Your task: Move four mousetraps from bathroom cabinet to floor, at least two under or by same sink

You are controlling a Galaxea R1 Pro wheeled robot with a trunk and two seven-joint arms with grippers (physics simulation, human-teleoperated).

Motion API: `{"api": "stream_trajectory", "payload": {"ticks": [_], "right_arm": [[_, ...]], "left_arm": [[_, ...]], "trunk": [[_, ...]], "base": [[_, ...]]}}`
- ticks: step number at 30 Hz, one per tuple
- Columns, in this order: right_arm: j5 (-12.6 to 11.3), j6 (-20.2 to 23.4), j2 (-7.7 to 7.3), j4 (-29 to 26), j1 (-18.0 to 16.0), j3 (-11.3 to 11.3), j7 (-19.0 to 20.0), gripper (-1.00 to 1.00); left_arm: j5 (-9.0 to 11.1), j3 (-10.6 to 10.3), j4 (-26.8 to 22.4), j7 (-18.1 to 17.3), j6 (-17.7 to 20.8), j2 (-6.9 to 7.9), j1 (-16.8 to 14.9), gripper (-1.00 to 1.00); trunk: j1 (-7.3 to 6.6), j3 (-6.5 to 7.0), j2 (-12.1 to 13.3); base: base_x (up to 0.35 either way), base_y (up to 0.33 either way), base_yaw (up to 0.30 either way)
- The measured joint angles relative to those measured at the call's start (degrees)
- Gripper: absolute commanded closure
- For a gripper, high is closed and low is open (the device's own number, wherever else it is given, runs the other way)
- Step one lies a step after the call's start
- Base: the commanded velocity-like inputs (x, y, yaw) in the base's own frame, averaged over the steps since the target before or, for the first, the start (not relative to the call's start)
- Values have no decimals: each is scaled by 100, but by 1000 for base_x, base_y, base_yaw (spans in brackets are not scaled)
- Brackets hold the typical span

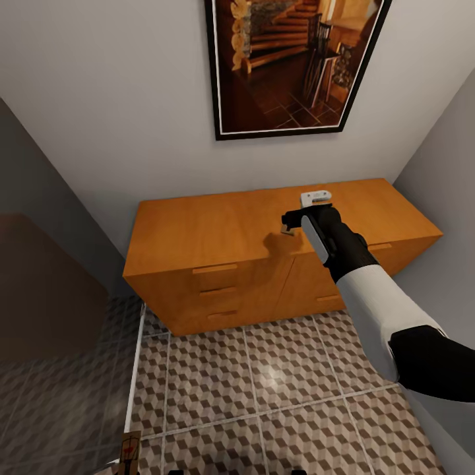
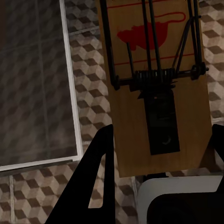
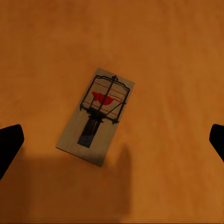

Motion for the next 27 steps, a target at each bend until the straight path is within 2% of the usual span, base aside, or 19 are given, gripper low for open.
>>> {"api": "stream_trajectory", "payload": {"ticks": [8, 27], "right_arm": [[-8, -245, 0, 162, 0, 0, 2, -100], [-16, -298, -2, 267, 0, 5, 2, -100]], "left_arm": [[2, 2, 0, 0, 11, -37, 0, 100], [3, 4, 0, 0, 13, -39, 0, 100]], "trunk": [[0, 0, 0], [0, 0, 0]], "base": [[0, 0, 0], [0, 0, 0]]}}
